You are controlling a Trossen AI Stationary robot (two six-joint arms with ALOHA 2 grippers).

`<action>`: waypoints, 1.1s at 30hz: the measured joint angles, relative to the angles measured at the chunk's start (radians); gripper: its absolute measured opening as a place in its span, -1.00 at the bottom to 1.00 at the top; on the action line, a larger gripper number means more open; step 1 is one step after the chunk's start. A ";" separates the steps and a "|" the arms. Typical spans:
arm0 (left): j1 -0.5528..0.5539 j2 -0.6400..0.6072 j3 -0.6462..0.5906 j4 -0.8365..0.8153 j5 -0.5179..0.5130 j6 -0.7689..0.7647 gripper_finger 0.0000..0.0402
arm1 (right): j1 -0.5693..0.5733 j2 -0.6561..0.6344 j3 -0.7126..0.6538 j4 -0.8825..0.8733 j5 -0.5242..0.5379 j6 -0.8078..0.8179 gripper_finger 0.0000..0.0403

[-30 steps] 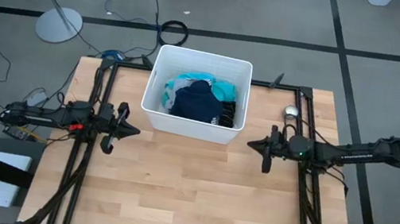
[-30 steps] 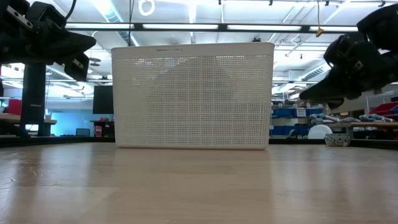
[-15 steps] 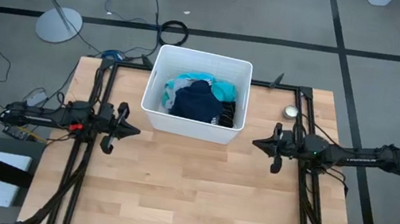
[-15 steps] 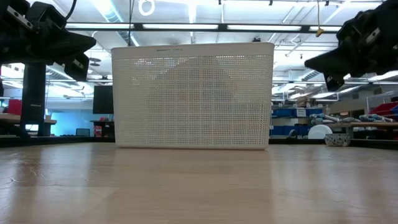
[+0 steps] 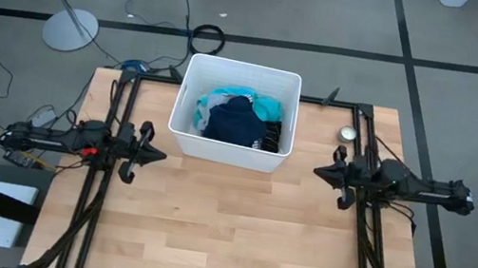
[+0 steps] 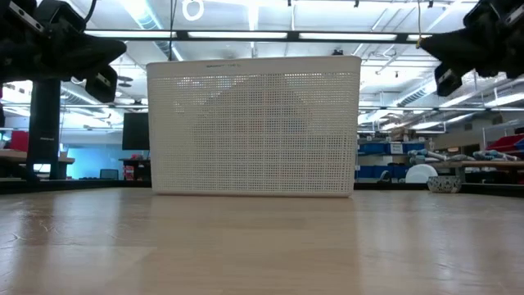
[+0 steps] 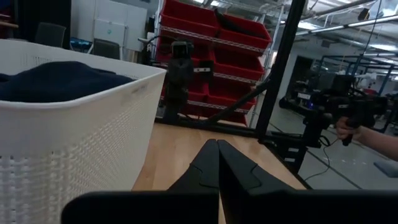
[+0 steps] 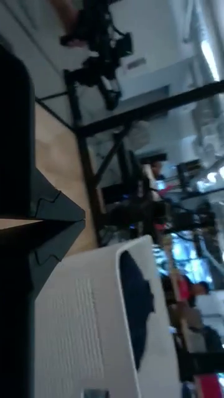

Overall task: Sort clothes
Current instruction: Return to Home Position

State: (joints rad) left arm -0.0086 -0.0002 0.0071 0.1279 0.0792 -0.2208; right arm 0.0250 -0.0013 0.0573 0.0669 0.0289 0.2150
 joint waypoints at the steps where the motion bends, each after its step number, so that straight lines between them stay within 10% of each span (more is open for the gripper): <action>1: 0.000 0.000 0.000 0.001 0.000 0.000 -0.99 | 0.000 0.005 0.014 -0.008 -0.012 0.000 -0.97; 13: 0.000 0.000 0.000 -0.003 -0.007 0.035 -0.99 | 0.000 0.019 -0.022 -0.091 0.161 -0.016 -0.98; 33: 0.001 0.001 0.000 -0.052 -0.176 0.212 -0.99 | 0.000 0.027 -0.028 -0.082 0.151 -0.033 -0.99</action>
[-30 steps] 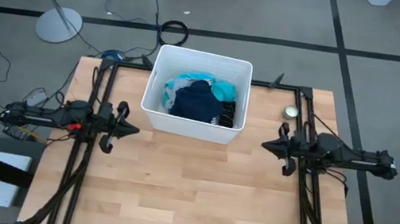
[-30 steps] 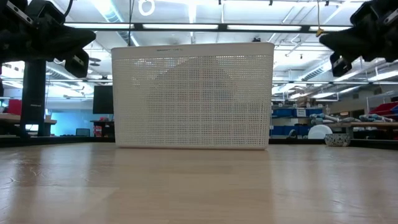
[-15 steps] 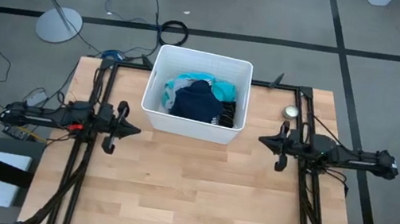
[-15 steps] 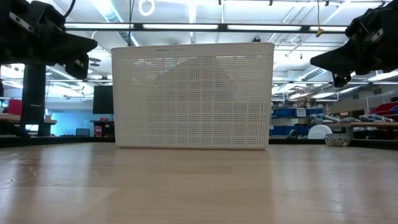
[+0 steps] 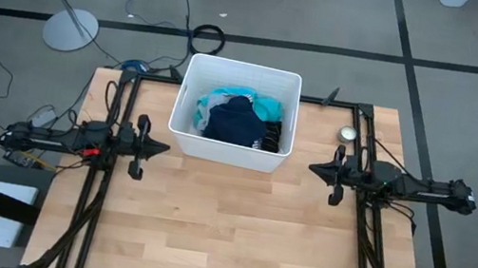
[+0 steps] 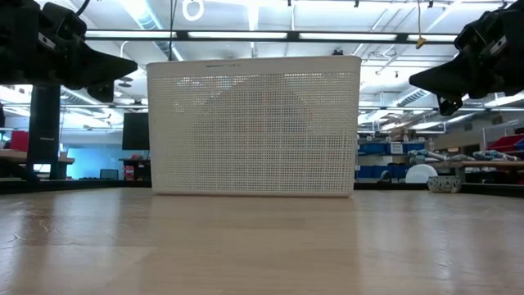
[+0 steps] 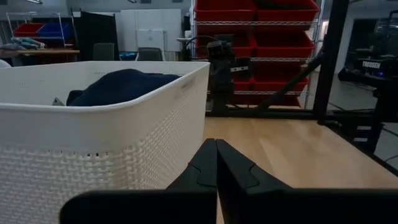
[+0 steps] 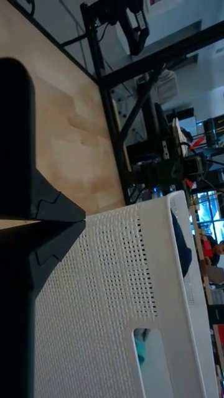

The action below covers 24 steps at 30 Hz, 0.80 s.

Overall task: Sort clothes
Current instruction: Return to Home Position

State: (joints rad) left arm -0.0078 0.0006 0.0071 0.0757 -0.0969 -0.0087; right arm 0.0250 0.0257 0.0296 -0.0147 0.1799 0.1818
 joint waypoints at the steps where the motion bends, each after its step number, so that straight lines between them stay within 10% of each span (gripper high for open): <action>1: 0.000 0.000 0.000 0.000 0.000 0.003 -0.99 | 0.000 0.000 0.000 0.000 0.000 0.000 -0.99; 13: 0.000 0.000 0.000 0.009 0.000 0.005 -0.99 | -0.001 0.003 -0.001 0.002 0.017 -0.011 -0.90; 24: 0.000 0.000 0.000 0.009 0.000 0.004 -0.99 | -0.040 0.073 -0.002 0.036 0.311 -0.108 -0.90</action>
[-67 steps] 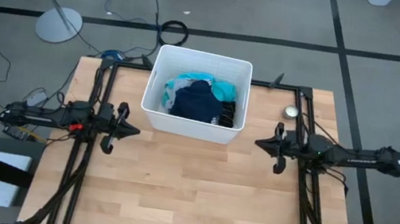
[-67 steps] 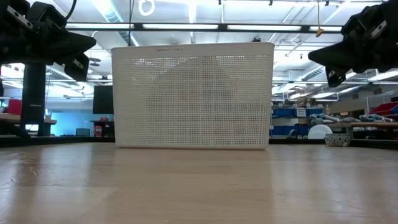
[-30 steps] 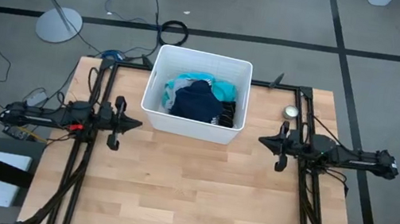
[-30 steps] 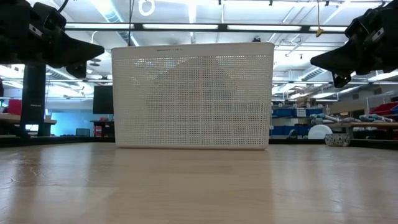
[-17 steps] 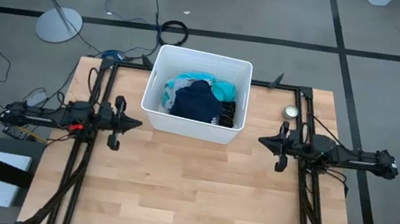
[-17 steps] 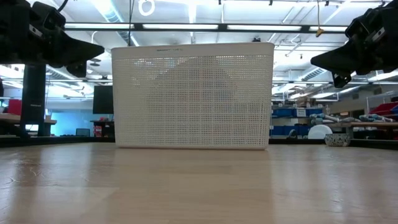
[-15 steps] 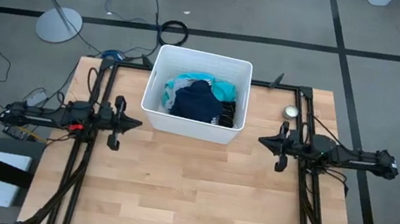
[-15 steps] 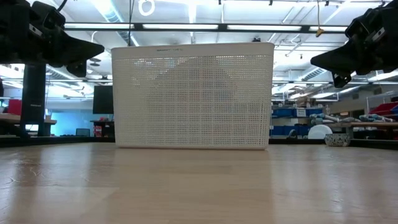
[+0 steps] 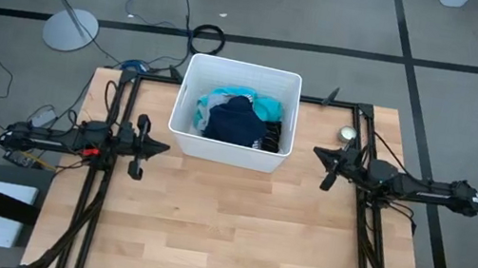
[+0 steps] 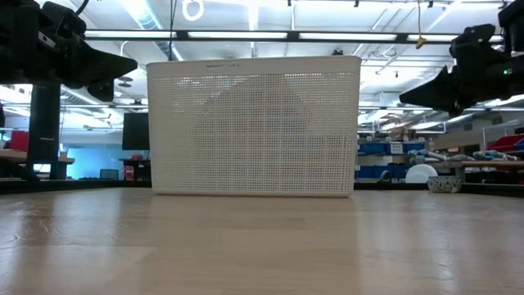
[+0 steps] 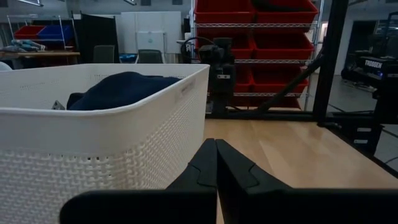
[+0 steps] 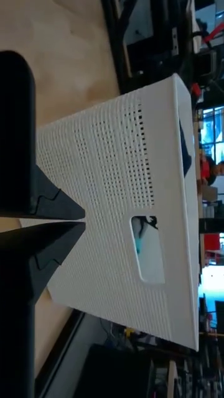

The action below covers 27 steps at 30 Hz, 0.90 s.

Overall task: Sort clothes
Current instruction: Return to Home Position

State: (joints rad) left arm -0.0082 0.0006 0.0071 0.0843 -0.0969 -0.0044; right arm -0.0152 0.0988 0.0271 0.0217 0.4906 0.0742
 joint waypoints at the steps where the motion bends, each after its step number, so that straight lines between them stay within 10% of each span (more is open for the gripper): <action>1: 0.000 0.000 0.000 0.000 0.000 0.000 -0.99 | 0.000 0.001 -0.001 0.007 0.000 0.000 -0.90; 27: 0.000 0.000 0.000 0.000 0.000 0.000 -0.99 | -0.001 0.001 -0.001 0.057 -0.013 0.000 -0.93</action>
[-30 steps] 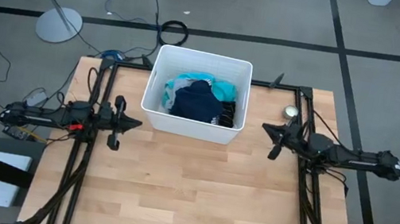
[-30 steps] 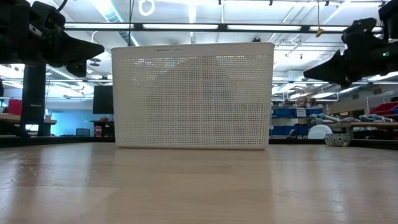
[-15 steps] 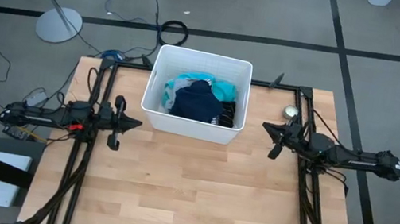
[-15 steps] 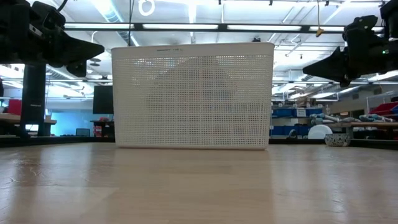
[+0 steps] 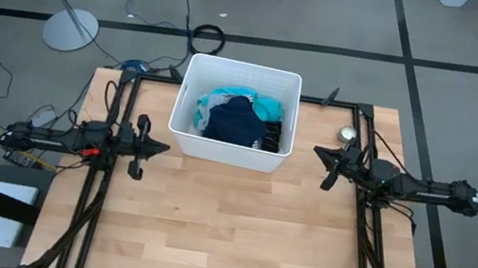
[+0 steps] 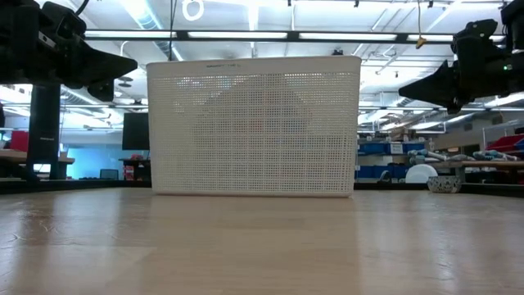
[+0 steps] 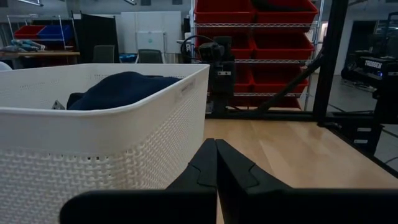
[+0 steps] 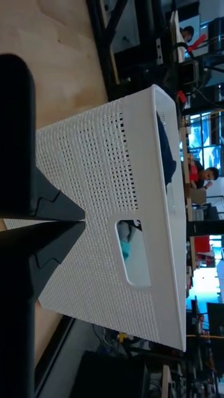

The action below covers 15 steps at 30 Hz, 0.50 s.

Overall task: Sort clothes
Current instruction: Return to Home Position

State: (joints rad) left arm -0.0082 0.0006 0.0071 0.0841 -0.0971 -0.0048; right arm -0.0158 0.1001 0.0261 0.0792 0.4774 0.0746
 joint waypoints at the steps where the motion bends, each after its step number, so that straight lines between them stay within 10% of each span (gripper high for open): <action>1: 0.000 0.000 0.000 0.000 0.000 0.000 -0.99 | 0.000 0.000 0.000 0.000 0.000 0.000 -0.93; 15: 0.000 0.000 0.000 0.000 0.000 0.000 -0.99 | 0.000 0.000 0.002 0.002 0.000 0.000 -0.94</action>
State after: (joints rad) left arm -0.0082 0.0006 0.0071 0.0837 -0.0971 -0.0048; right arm -0.0158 0.1001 0.0277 0.0807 0.4770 0.0750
